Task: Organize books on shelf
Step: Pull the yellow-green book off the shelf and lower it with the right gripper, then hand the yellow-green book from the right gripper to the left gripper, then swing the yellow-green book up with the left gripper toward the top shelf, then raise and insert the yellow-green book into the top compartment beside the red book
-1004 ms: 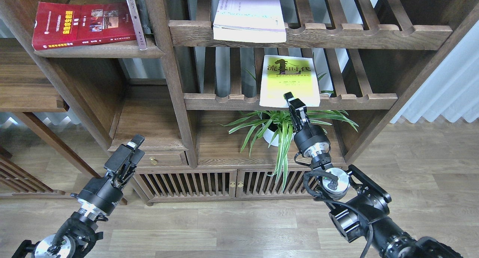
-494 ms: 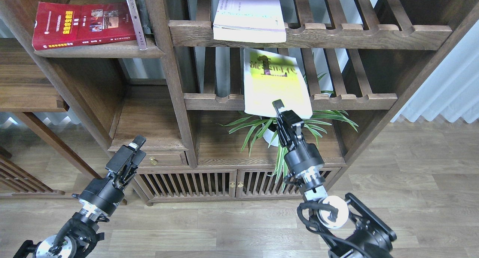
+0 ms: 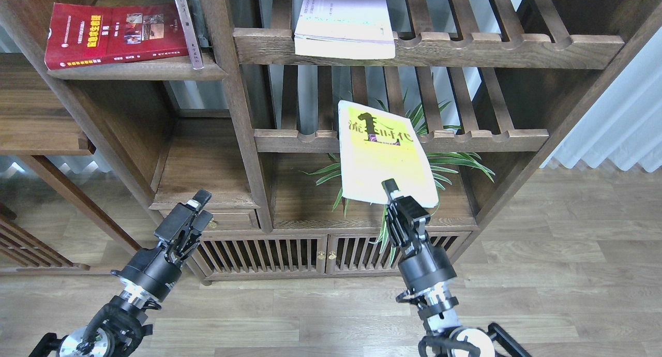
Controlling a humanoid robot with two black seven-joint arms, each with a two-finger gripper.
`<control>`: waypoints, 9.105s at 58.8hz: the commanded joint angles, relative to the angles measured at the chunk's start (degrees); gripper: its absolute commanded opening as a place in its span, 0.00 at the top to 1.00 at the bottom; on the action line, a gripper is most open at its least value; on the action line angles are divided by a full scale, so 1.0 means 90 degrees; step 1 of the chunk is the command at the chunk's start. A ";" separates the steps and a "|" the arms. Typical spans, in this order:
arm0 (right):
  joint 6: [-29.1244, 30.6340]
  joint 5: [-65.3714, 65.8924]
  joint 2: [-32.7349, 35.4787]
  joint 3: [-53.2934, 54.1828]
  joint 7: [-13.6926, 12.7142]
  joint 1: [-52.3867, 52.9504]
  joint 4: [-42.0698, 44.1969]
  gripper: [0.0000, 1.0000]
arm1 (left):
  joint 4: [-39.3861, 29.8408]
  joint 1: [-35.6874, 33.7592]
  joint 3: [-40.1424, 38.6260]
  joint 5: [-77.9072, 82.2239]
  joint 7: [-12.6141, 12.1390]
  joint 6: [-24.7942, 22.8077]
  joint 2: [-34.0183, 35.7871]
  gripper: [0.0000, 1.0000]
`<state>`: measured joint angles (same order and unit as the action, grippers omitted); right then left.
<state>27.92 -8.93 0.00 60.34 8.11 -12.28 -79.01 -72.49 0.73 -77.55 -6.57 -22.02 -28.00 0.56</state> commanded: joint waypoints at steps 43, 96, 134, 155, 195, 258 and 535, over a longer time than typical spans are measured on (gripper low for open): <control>0.0009 0.0397 0.0166 -0.0943 -0.1087 -0.0843 -0.0157 0.95 | -0.0236 0.0359 0.1741 -0.2844 -0.0004 0.0000 0.2164 0.11; 0.0009 0.0524 0.0117 -0.1568 -0.1380 -0.0618 -0.0020 0.94 | -0.0480 -0.0276 0.2952 -0.2971 0.0006 0.0000 0.2535 0.13; 0.0009 0.0826 0.0078 -0.1587 -0.1419 -0.0853 -0.0020 0.94 | -0.0373 -0.0354 0.3343 -0.2883 -0.0072 0.0000 0.2604 0.52; 0.0009 0.0875 0.0078 -0.1626 -0.1429 -0.0921 -0.0020 0.94 | -0.0373 -0.0432 0.3450 -0.2786 -0.0092 0.0000 0.2604 0.59; 0.0009 0.0924 0.0078 -0.1529 -0.1399 -0.0863 -0.0010 0.85 | -0.0353 -0.0481 0.3401 -0.1956 -0.0082 0.0000 0.2633 0.96; 0.0009 0.0924 0.0069 -0.0337 -0.1302 -0.0208 0.1005 0.02 | -0.0744 0.0046 0.0111 0.1150 -0.0102 0.0000 0.2721 0.96; 0.0009 0.0895 0.0000 -0.0474 -0.1155 0.0846 0.2294 0.02 | 0.0115 0.0496 -0.1765 0.1570 0.0590 0.0000 -0.0062 0.98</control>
<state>28.00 -0.84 0.00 56.19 -2.46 -4.77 -58.41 -73.26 6.50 -93.56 8.48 -21.99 -28.00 0.00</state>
